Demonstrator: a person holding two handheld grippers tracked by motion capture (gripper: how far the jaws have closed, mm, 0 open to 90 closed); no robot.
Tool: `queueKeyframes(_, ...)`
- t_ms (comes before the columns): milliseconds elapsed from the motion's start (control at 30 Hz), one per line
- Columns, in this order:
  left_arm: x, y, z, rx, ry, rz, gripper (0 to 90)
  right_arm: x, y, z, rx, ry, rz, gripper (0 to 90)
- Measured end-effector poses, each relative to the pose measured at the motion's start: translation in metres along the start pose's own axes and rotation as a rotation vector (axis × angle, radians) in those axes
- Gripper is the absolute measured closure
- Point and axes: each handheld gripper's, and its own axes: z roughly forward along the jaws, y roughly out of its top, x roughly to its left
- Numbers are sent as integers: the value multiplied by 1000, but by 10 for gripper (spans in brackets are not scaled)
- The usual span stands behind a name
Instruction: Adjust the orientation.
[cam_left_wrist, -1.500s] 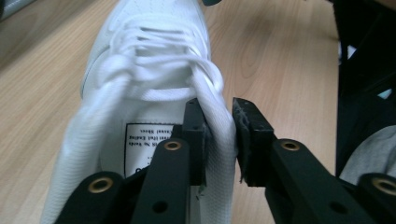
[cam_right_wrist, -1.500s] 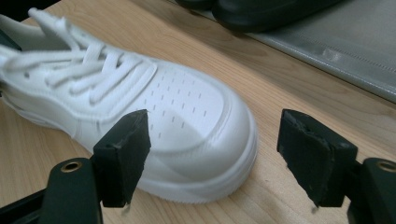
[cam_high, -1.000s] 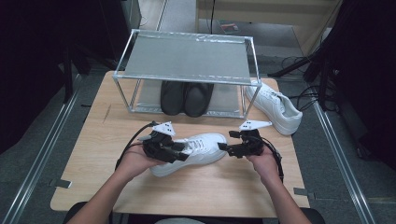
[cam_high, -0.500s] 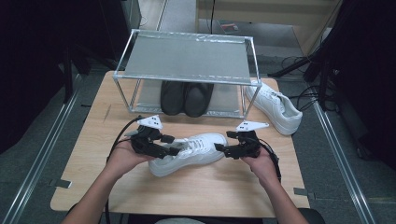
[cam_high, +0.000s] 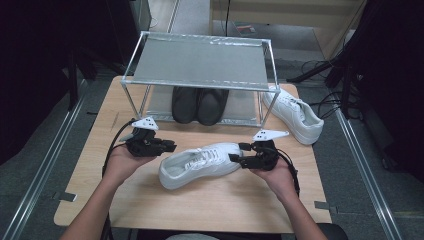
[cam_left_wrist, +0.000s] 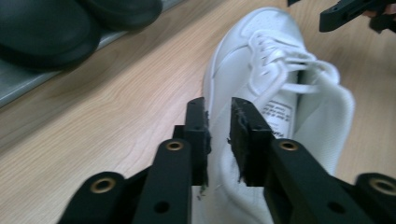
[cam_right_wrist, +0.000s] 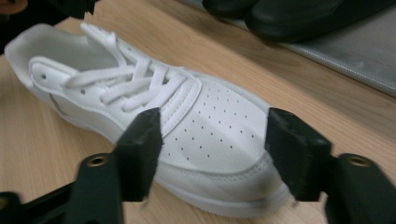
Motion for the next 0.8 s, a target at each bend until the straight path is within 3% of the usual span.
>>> queueKeyframes(167, 9, -3, 5, -5, -20, -22, 843, 4, -3, 1, 58, -13, -21, 777)
queueKeyframes(233, 10, -3, 8, 4, -23, -22, 855, 6, -5, 2, 79, -61, -37, 900)
queueKeyframes(433, 7, -4, 17, 53, -30, 1, 868, 5, -5, 2, 80, -57, -5, 900)
queueKeyframes(567, 5, -4, 20, 55, -35, 3, 871, 2, -6, 4, 72, -42, 9, 899)
queueKeyframes(700, 6, -6, 21, 42, -58, -19, 872, -2, -9, 5, 55, -29, 35, 890)
queueKeyframes(800, 3, -9, 27, 82, -46, -3, 872, -3, -11, 7, 31, -22, 47, 884)
